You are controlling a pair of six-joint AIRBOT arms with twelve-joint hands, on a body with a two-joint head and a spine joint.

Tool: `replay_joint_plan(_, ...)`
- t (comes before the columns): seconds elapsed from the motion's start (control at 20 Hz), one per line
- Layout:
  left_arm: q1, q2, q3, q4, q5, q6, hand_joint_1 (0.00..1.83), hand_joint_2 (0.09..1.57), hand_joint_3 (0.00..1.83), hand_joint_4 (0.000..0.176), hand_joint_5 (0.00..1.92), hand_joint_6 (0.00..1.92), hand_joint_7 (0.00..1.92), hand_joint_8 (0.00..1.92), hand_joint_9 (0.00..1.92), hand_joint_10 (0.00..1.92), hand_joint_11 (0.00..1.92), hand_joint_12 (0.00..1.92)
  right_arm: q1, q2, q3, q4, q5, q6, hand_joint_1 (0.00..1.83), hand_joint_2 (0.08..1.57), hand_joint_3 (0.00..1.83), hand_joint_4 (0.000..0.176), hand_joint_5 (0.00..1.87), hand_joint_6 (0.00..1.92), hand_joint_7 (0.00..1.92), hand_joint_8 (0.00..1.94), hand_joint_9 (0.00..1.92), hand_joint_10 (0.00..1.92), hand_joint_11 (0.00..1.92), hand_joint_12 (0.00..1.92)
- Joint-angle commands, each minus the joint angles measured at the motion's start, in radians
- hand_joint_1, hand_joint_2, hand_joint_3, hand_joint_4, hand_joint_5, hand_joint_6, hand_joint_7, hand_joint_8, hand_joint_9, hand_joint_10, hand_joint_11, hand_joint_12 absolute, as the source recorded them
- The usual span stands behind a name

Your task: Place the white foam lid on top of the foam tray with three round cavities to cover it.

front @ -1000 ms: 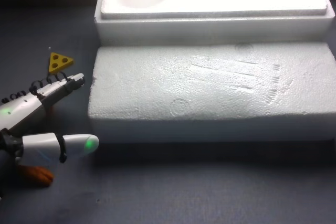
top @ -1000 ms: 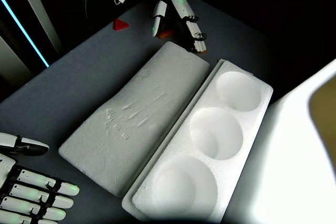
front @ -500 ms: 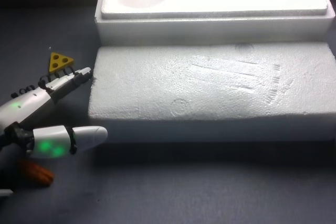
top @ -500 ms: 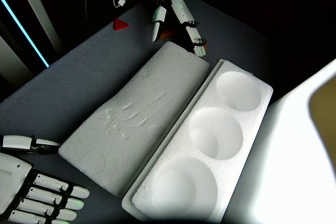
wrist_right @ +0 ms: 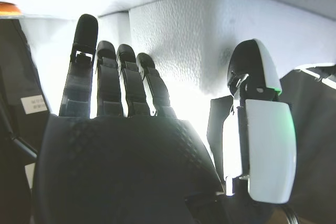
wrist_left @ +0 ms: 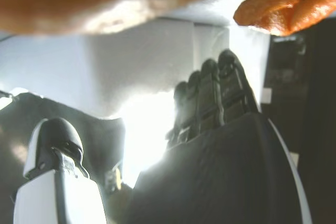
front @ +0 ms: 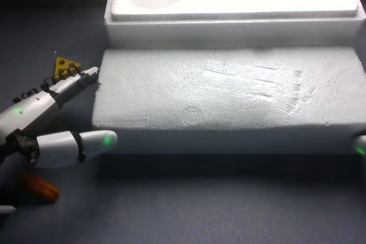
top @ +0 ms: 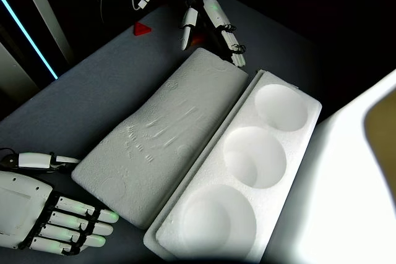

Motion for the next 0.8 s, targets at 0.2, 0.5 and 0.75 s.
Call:
replay_joint_plan(0.2,0.000,-0.002,-0.027,0.045,-0.120,-0.040,0.59,1.09,0.02,0.000,0.06,0.02,0.00,0.00,0.00,0.00,0.00,0.00,0.003,0.044,-0.034,-0.047,0.150,0.013,0.45,1.14,0.00,0.000,0.08,0.02,0.05,0.00,0.00,0.25,0.00,1.41)
replay_joint_plan(0.5,0.035,0.046,-0.086,0.083,-0.202,-0.060,0.60,1.09,0.01,0.000,0.06,0.01,0.00,0.00,0.00,0.00,0.00,0.00,-0.011,0.101,-0.098,-0.082,0.214,0.014,0.36,1.17,0.00,0.000,0.09,0.01,0.06,0.01,0.05,0.11,0.00,1.41)
replay_joint_plan(0.75,0.045,0.117,-0.164,0.133,-0.311,-0.062,0.59,1.11,0.01,0.000,0.05,0.00,0.00,0.00,0.00,0.00,0.00,0.00,-0.052,0.187,-0.183,-0.124,0.328,0.018,0.40,1.19,0.00,0.000,0.05,0.00,0.00,0.00,0.00,0.00,0.00,1.02)
